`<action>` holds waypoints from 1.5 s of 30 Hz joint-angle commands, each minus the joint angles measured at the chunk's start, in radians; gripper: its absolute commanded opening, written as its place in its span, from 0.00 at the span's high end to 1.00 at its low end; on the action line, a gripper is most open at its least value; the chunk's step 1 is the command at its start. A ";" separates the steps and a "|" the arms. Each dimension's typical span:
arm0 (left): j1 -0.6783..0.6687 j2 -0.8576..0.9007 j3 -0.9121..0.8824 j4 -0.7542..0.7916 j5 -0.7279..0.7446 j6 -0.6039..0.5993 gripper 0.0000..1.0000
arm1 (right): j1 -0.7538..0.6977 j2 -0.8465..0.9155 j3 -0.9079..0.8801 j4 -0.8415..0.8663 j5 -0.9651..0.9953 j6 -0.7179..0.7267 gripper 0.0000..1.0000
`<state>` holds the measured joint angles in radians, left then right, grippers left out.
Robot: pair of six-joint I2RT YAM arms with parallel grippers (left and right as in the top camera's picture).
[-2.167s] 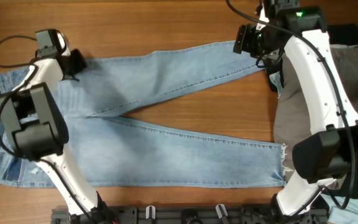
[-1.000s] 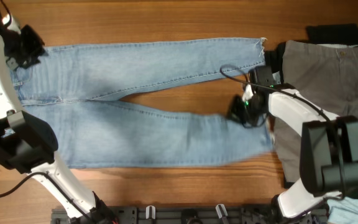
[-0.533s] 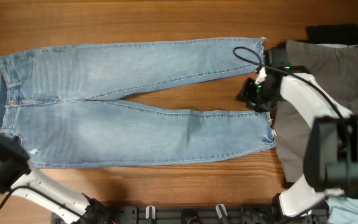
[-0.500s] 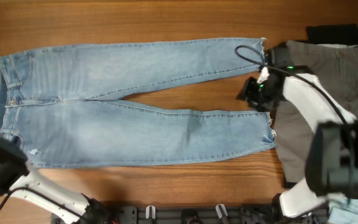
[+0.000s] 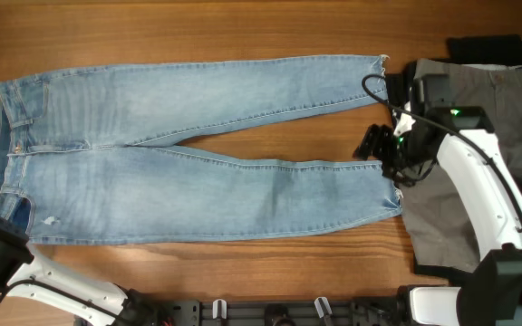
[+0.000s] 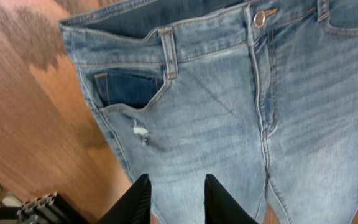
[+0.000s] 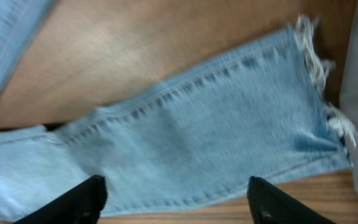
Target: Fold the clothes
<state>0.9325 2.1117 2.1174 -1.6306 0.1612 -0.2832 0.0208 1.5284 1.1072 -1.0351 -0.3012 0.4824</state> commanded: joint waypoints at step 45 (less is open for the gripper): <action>0.032 -0.333 -0.347 0.158 -0.047 -0.051 0.36 | -0.209 0.016 -0.211 0.046 0.076 -0.012 0.96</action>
<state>0.9607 1.7840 1.7706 -1.4746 0.1162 -0.3210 -0.1871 1.5372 0.7979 -0.9703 -0.2245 0.5404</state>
